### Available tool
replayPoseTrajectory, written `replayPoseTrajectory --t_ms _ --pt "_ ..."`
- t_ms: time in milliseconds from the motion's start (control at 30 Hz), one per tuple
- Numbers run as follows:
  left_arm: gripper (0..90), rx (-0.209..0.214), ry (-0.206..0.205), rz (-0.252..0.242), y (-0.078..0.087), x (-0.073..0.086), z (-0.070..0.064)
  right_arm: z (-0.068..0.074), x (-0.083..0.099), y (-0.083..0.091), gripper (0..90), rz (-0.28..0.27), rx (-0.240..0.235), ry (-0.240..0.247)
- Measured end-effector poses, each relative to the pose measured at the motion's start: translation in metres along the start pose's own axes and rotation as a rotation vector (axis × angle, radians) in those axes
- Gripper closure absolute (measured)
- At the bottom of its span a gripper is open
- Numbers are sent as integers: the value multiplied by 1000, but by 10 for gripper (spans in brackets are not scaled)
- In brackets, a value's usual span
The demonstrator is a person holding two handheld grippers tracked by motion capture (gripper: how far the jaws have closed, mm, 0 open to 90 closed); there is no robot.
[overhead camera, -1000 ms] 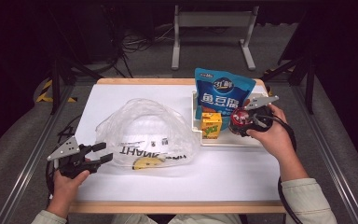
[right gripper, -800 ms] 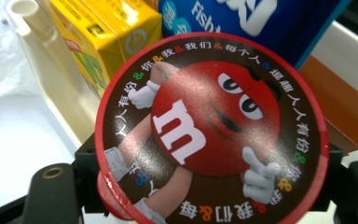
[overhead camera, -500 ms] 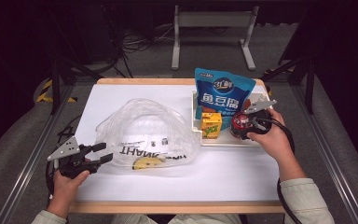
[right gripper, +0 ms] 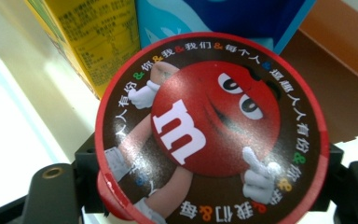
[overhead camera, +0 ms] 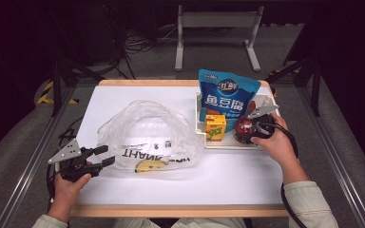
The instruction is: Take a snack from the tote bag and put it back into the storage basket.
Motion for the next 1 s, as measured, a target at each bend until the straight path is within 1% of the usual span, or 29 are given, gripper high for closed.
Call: replayPoseTrajectory --t_ms 400,733,800,933,1000 --pt "449 2 5 2 0 1 -1 -2 6 -7 255 19 -1 1" --pt "449 3 5 2 0 1 -1 -4 8 -10 254 30 -21 -11" --pt "449 4 5 2 0 1 -1 -5 9 -9 248 38 -27 -23" --pt "449 4 3 1 0 0 -1 -5 9 -10 233 45 -19 -10" --pt "448 4 5 2 0 0 -1 -6 10 -11 209 51 -8 -6"
Point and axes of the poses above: each handheld gripper's, and its own axes: y roughly backward along the jaws, x roughly out of its underside, z roughly to its left, the point moved 9 cm from there along -y, roughly forward along the jaws, and after that the axes turned 2 degrees about -x, right-handed, at the moved point
